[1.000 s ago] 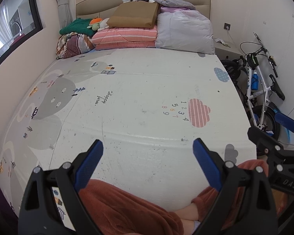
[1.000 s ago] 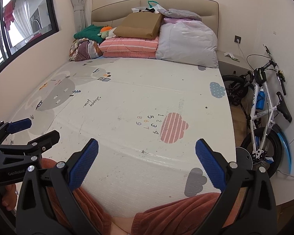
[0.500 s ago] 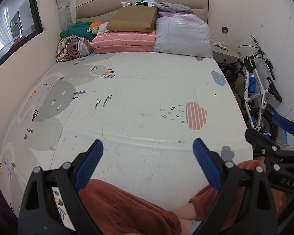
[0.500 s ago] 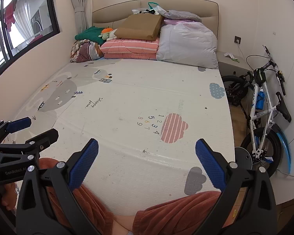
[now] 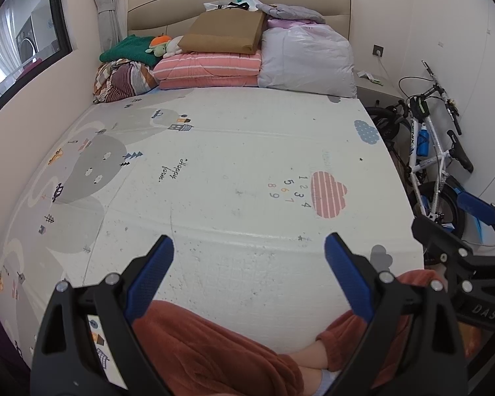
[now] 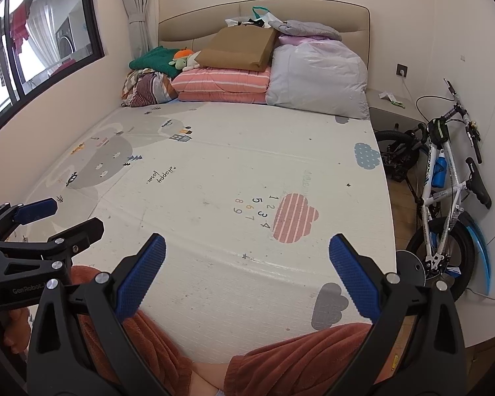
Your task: Collect trash
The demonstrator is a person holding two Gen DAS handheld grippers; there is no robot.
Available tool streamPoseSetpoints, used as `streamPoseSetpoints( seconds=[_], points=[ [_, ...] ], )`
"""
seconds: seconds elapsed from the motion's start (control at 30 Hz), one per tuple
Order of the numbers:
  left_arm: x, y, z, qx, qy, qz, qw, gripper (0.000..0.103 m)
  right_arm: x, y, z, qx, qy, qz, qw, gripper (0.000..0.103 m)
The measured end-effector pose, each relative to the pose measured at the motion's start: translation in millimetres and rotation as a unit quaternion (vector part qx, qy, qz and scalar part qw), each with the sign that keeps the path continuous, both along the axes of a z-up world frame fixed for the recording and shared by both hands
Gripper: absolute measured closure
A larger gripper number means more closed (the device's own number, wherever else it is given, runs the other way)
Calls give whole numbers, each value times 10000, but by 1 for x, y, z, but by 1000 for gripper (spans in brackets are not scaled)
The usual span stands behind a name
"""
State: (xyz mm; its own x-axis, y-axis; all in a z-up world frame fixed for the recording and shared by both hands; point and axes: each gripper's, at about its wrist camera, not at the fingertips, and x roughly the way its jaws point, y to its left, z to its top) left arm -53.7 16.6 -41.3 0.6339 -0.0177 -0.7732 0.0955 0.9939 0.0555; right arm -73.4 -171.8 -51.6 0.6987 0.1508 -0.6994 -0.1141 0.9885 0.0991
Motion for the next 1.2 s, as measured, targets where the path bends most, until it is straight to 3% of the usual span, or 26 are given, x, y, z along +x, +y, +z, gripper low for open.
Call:
streamPoseSetpoints(
  seconds=[1.2],
  points=[
    [-4, -3, 0, -60, 18, 11, 10000, 11, -5, 2, 7, -4, -76, 93, 9999, 7]
  ],
)
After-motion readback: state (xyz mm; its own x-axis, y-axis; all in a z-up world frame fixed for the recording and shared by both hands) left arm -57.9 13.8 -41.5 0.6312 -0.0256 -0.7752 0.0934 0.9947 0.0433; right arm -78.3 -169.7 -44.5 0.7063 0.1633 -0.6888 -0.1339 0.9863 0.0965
